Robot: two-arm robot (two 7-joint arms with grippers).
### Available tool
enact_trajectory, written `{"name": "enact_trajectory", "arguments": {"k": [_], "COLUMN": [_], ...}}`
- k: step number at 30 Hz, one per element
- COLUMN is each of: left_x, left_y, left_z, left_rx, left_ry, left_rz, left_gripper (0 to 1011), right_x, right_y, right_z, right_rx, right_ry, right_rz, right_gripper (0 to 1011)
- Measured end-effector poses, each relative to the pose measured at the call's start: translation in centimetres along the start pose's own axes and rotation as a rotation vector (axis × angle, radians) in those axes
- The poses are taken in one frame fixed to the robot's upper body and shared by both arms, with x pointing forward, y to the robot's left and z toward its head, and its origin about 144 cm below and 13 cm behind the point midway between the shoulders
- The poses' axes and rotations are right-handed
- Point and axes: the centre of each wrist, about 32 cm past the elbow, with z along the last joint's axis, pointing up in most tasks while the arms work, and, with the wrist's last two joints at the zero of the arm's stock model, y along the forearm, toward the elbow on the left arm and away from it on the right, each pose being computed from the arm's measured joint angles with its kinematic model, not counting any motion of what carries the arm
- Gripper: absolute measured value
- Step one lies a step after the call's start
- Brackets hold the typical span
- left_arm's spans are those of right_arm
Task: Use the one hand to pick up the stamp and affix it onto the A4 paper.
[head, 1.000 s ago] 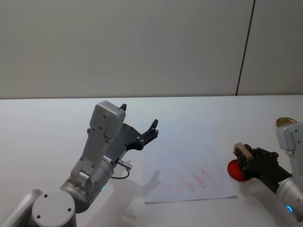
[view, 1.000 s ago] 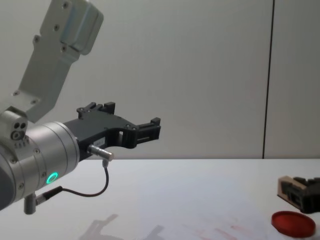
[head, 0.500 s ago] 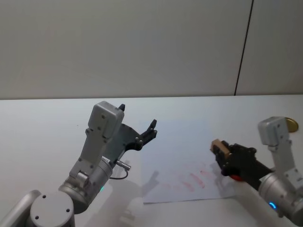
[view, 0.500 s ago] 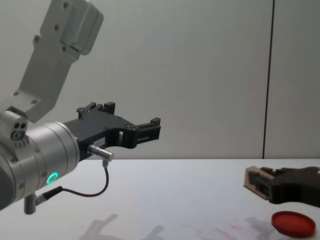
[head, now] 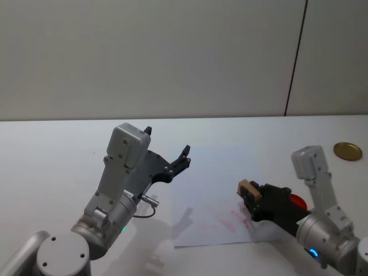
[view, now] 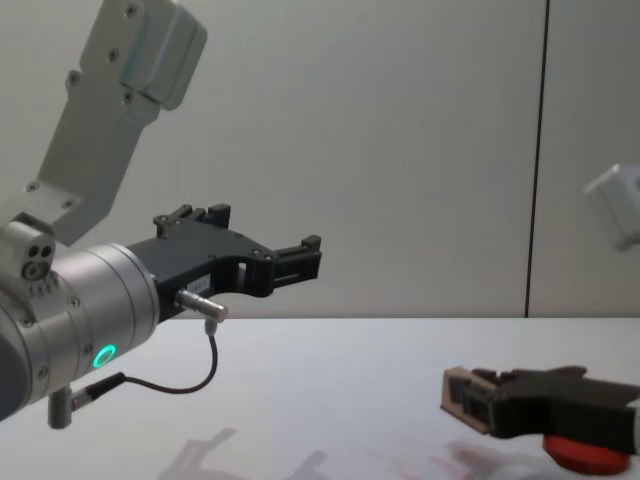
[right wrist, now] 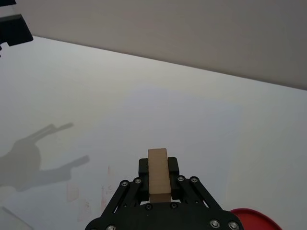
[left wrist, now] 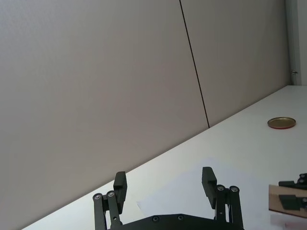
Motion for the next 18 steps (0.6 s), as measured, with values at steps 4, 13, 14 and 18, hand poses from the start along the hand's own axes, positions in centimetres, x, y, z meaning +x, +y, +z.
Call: {"name": "enact_trajectory", "arguments": {"k": [4, 13, 14, 18], "left_x": [0.0, 0.0, 0.0, 0.0], "left_y": [0.0, 0.0, 0.0, 0.0], "left_z": [0.0, 0.0, 0.0, 0.0], "left_rx": [0.000, 0.000, 0.000, 0.000], "left_ry": [0.000, 0.000, 0.000, 0.000], "left_rz": [0.000, 0.000, 0.000, 0.000], "left_gripper": [993, 993, 993, 993], "right_x": [-0.2, -0.4, -0.4, -0.3], "right_y": [0.4, 1.0, 1.1, 1.3], "right_z": [-0.3, -0.9, -0.9, -1.0], "right_rx": [-0.018, -0.054, -0.060, -0.069], "right_ry": [0.010, 0.015, 0.015, 0.014], "right_rz": [0.014, 0.037, 0.039, 0.043], "right_gripper": [219, 219, 220, 220]}}
